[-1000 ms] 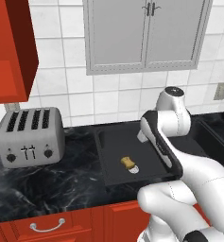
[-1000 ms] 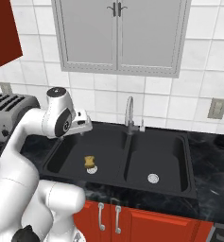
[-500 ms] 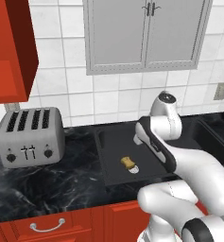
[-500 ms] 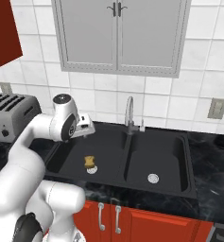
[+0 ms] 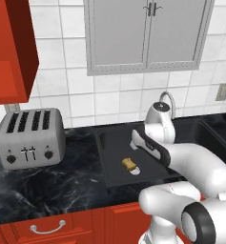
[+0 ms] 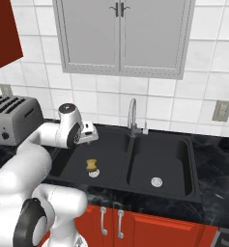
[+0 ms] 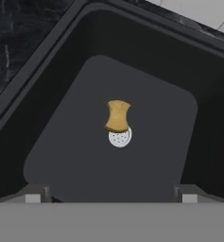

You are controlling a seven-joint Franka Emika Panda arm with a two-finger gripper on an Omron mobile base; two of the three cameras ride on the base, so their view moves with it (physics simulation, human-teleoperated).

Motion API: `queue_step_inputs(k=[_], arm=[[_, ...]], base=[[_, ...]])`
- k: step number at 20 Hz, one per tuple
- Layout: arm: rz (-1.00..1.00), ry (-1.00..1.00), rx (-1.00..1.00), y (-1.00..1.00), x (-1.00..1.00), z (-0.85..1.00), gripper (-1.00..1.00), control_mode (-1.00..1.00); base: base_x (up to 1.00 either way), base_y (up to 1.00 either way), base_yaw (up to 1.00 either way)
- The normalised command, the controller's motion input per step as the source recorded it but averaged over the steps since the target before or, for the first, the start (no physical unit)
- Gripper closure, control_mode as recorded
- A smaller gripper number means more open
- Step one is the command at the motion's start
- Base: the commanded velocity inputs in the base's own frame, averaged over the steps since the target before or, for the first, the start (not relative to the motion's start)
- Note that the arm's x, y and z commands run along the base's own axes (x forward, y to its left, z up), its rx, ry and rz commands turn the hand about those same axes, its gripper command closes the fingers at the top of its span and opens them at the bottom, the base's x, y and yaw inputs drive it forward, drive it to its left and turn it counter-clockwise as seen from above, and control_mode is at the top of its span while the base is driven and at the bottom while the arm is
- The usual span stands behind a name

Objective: Pick up the sponge and sponge from the sink, and place them back in the cabinet, and close the cabinet door.

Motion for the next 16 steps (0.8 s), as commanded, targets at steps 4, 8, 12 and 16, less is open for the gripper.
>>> queue_step_inputs(k=[4,8,12,16], arm=[[0.0,0.0,0.0,0.1,0.26,-0.28,-1.0,-1.0],[-0.01,0.01,0.0,0.07,0.3,-0.19,-1.0,-1.0],[-0.04,0.03,0.0,0.01,0.2,-0.16,-1.0,-1.0],[-0.06,0.03,0.0,0.0,0.16,-0.13,-1.0,-1.0]], base=[[0.0,0.0,0.0],[0.0,0.0,0.0],[0.0,0.0,0.0],[0.0,0.0,0.0]])
